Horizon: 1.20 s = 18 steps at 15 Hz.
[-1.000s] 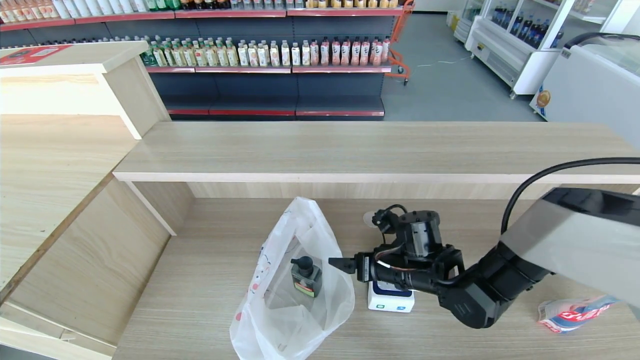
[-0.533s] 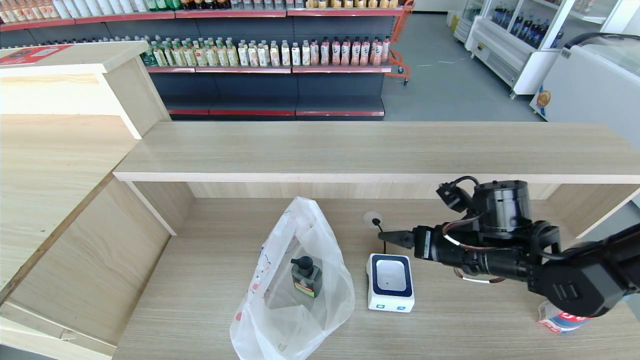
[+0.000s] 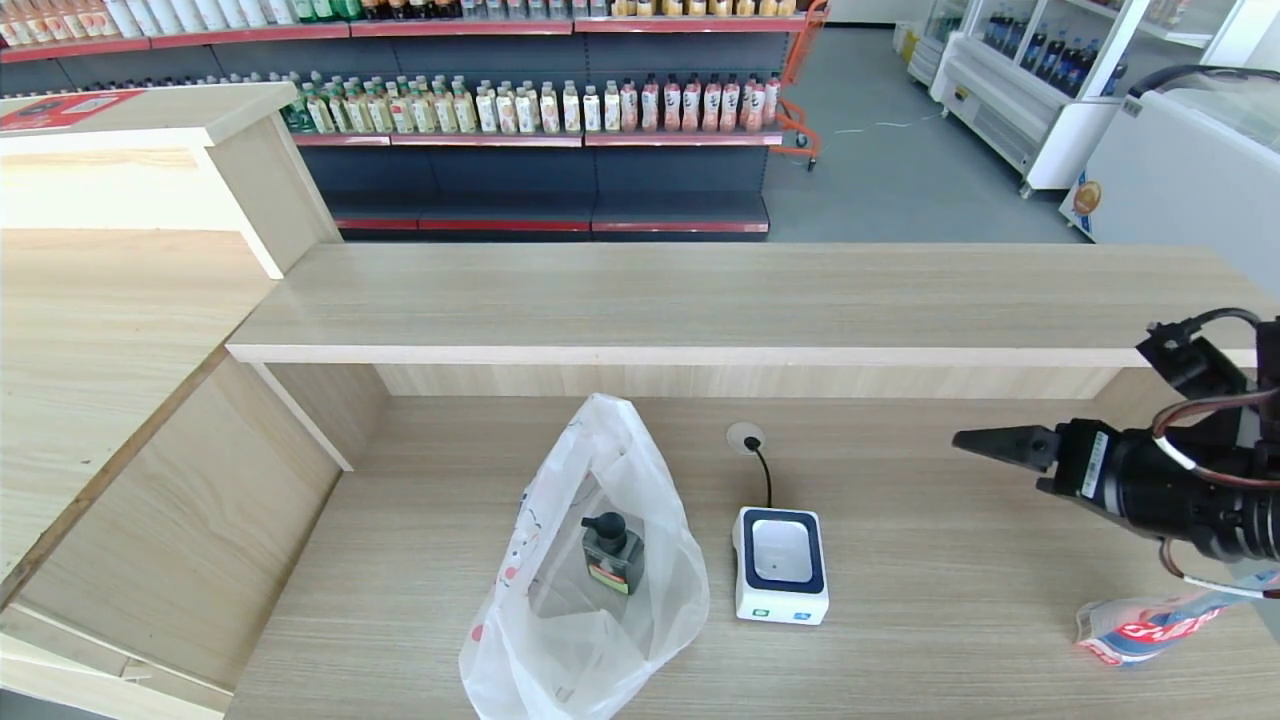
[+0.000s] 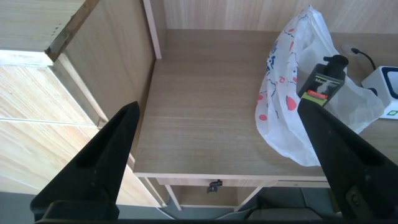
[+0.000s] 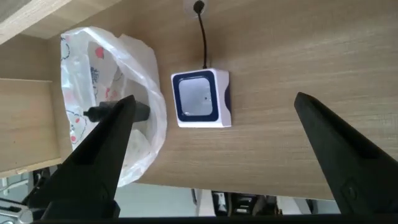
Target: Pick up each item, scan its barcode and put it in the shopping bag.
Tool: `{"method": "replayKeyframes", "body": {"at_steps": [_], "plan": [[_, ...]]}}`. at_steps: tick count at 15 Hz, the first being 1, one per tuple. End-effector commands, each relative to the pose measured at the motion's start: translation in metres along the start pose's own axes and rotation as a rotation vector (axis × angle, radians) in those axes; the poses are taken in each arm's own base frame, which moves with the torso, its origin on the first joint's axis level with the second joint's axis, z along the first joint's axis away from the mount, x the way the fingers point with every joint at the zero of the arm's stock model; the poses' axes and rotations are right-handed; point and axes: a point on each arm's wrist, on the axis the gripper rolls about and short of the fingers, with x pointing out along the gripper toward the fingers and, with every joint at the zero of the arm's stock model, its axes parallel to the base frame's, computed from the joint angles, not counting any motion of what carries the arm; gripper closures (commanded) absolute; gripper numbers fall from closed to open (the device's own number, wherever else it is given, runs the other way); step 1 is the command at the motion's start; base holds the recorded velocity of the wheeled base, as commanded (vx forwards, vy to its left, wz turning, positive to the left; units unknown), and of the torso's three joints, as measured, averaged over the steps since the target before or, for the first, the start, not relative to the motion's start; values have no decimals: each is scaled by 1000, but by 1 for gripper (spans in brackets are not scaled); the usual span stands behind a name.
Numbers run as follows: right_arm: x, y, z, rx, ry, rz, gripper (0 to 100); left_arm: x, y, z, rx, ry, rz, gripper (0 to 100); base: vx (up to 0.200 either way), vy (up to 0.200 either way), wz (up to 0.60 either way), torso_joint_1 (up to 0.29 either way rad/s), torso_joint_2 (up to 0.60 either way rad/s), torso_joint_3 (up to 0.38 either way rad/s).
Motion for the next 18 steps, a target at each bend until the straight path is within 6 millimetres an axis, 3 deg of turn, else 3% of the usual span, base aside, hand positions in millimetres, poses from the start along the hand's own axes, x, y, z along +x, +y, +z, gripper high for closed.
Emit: {"method": "replayKeyframes", "body": {"at_steps": [1, 5, 11, 18], "plan": [[-50, 1, -4, 32, -68, -19, 0, 0, 0, 0, 0, -1, -1, 0, 0, 0, 0, 0, 0, 0], [-75, 2, -12, 44, -76, -20, 0, 0, 0, 0, -5, -1, 1, 0, 0, 0, 0, 0, 0, 0], [-78, 3, -11, 72, -69, -25, 0, 0, 0, 0, 1, -1, 1, 0, 0, -167, 0, 3, 0, 3], [-79, -3, -14, 142, -64, -70, 0, 0, 0, 0, -2, -1, 1, 0, 0, 0, 0, 0, 0, 0]]}}
